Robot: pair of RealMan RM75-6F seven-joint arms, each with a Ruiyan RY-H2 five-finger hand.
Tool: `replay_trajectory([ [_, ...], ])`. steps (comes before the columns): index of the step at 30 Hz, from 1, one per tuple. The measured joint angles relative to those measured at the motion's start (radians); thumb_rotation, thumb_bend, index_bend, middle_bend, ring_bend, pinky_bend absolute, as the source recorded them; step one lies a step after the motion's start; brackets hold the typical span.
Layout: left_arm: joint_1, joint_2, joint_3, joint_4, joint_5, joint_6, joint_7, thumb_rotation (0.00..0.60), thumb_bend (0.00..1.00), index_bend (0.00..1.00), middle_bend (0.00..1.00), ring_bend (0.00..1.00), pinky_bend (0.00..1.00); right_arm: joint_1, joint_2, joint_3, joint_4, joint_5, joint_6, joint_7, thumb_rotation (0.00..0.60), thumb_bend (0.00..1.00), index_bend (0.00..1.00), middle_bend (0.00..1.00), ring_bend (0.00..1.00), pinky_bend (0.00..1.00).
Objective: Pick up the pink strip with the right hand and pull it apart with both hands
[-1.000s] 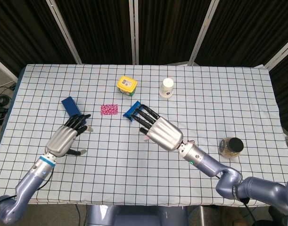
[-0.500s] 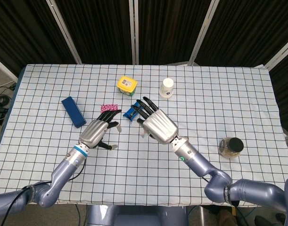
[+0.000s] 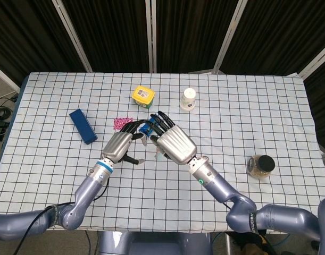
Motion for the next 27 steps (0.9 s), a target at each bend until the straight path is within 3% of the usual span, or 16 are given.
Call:
replay_trajectory([
  [27, -0.035, -0.044, 0.010, -0.009, -0.073, 0.043, -0.005, 0.600, 0.19, 0.53, 0.00, 0.00, 0.00, 0.011, -0.005, -0.011, -0.022, 0.015, 0.009, -0.023, 0.600, 0.45, 0.75, 0.13, 0.00, 0.00],
])
